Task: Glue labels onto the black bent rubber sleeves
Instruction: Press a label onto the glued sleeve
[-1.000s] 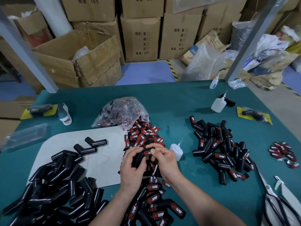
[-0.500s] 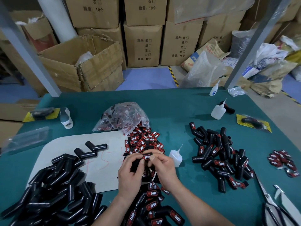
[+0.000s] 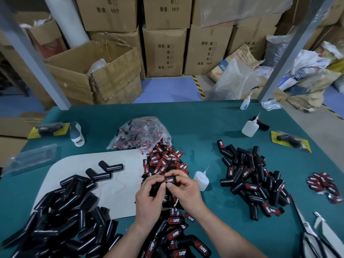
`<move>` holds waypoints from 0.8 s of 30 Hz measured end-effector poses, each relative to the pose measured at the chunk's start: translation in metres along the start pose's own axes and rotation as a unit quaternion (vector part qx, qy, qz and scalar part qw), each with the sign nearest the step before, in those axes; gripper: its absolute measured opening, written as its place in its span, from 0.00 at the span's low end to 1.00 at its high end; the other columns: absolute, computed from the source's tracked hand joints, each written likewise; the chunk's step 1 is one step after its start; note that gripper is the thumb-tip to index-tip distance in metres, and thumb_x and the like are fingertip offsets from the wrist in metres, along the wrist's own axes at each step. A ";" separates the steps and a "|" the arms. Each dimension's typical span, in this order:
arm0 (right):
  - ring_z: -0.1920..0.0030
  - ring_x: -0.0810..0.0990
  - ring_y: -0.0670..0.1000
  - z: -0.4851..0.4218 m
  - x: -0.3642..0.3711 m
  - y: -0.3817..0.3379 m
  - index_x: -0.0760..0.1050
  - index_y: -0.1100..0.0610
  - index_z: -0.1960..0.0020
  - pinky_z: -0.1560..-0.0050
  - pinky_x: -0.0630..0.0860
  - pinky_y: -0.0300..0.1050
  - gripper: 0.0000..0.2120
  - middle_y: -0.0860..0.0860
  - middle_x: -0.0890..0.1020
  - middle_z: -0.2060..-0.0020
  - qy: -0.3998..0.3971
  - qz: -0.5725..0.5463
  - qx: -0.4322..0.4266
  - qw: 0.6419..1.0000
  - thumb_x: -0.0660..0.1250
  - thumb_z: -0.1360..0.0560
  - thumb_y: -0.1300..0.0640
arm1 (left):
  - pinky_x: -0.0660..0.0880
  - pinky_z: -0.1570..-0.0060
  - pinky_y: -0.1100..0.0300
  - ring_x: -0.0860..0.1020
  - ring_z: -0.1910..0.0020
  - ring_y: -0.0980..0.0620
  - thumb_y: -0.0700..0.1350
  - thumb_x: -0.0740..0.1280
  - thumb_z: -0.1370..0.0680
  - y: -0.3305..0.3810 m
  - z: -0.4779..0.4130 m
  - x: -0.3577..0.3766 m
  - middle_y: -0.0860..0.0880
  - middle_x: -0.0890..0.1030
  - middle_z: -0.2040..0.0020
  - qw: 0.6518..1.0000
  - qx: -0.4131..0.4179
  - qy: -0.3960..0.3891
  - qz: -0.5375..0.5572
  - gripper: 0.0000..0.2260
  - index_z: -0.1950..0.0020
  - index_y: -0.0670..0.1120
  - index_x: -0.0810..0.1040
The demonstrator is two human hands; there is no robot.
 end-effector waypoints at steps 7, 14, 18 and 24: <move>0.44 0.80 0.51 -0.001 -0.002 0.001 0.80 0.67 0.59 0.42 0.75 0.42 0.10 0.50 0.82 0.48 -0.003 0.020 0.001 1.000 0.72 0.26 0.58 | 0.74 0.41 0.67 0.82 0.42 0.53 0.50 0.70 0.23 0.002 0.001 0.000 0.58 0.84 0.46 1.000 0.008 -0.012 0.005 0.08 0.47 0.60 0.82; 0.55 0.82 0.53 -0.001 0.000 0.006 0.83 0.64 0.61 0.52 0.78 0.46 0.09 0.57 0.84 0.46 0.010 -0.045 0.028 0.999 0.70 0.25 0.59 | 0.74 0.44 0.70 0.82 0.45 0.57 0.41 0.70 0.24 -0.003 0.000 0.001 0.56 0.84 0.48 0.999 -0.014 0.020 0.039 0.14 0.50 0.62 0.82; 0.54 0.83 0.52 -0.001 0.000 0.006 0.82 0.60 0.64 0.53 0.78 0.42 0.10 0.57 0.84 0.47 0.013 -0.048 0.033 0.998 0.69 0.26 0.57 | 0.74 0.42 0.70 0.81 0.44 0.56 0.41 0.71 0.24 -0.002 0.000 0.001 0.58 0.83 0.47 1.000 0.003 0.014 0.018 0.13 0.49 0.61 0.82; 0.65 0.76 0.49 -0.001 0.000 0.015 0.81 0.66 0.64 0.58 0.75 0.46 0.15 0.55 0.84 0.48 0.051 -0.060 0.065 0.995 0.69 0.29 0.52 | 0.74 0.41 0.67 0.81 0.42 0.55 0.49 0.69 0.23 0.001 0.000 0.000 0.59 0.82 0.44 0.999 0.040 -0.013 -0.024 0.06 0.47 0.58 0.82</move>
Point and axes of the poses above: each hand's wrist, its own z-axis away from the middle knuckle, its own x-axis out of the palm, y = z × x, the point moved 3 cm from there along -z, towards the middle knuckle
